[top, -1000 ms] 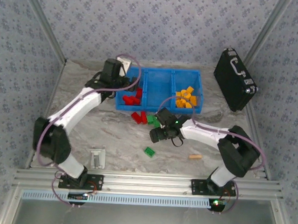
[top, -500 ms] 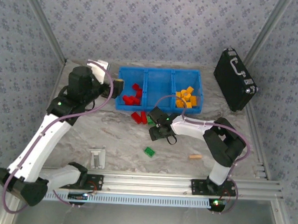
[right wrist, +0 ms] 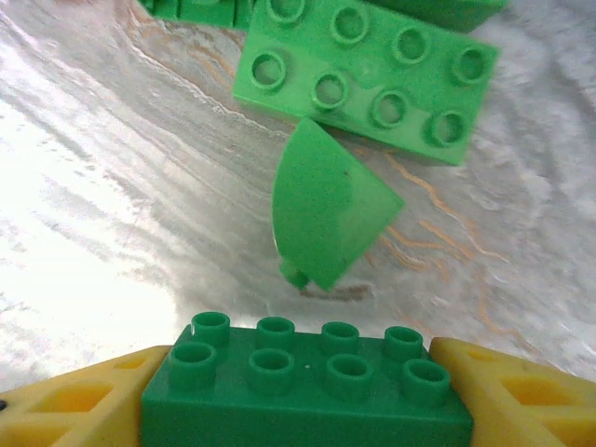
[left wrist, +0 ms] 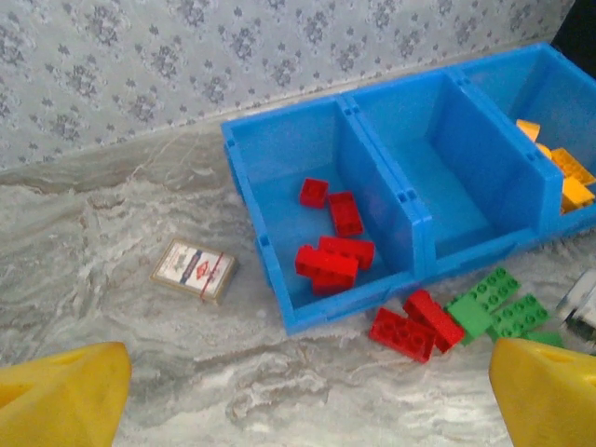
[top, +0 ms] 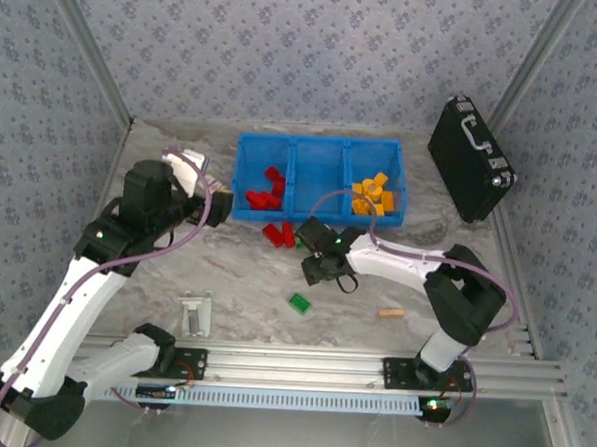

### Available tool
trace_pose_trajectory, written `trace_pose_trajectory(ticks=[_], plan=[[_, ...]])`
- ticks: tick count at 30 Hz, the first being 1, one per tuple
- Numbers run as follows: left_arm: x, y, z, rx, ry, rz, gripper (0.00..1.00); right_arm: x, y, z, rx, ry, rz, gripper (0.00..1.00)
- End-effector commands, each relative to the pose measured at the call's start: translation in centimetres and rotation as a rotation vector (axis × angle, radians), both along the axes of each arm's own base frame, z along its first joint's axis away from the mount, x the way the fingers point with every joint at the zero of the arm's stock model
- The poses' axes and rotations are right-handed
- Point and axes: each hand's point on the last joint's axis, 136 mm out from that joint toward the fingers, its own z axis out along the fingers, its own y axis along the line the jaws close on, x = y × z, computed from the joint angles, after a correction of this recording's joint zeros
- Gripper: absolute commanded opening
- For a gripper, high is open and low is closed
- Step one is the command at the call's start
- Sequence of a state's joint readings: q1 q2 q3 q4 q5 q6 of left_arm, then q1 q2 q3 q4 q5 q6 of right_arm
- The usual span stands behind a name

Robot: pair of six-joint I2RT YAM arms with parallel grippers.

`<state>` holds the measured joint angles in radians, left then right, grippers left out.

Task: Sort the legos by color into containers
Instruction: Pick up the lego from the center of the table, then place the lego in the container, then pick up the lego from the bottom-center of the table.

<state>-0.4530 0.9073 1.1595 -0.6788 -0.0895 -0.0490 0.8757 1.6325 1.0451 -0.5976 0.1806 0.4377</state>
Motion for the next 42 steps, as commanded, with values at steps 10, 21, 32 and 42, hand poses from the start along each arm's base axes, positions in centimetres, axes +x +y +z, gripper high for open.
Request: trace_pose_trajectory(ticks=[10,21,32,42], plan=[[-5.2,-0.1,-7.0,-0.046,0.168,-0.096,0.99,11.5,0.5,11.6,0.197,-0.227,-0.062,0.66],[-5.6,-0.3,-7.6,-0.04,0.17,-0.123,0.99,20.3,3.3,9.6,0.25,-0.209,-0.113,0.67],[-5.8,-0.9,-7.7,-0.05,0.172,-0.159,1.0,20.5,3.8,11.3,0.272,-0.232,-0.082,0.84],[-6.3,-1.0,-7.1,-0.074,0.15,-0.177,1.0,5.2,4.5,12.2,0.269,-0.174,0.239,0.83]])
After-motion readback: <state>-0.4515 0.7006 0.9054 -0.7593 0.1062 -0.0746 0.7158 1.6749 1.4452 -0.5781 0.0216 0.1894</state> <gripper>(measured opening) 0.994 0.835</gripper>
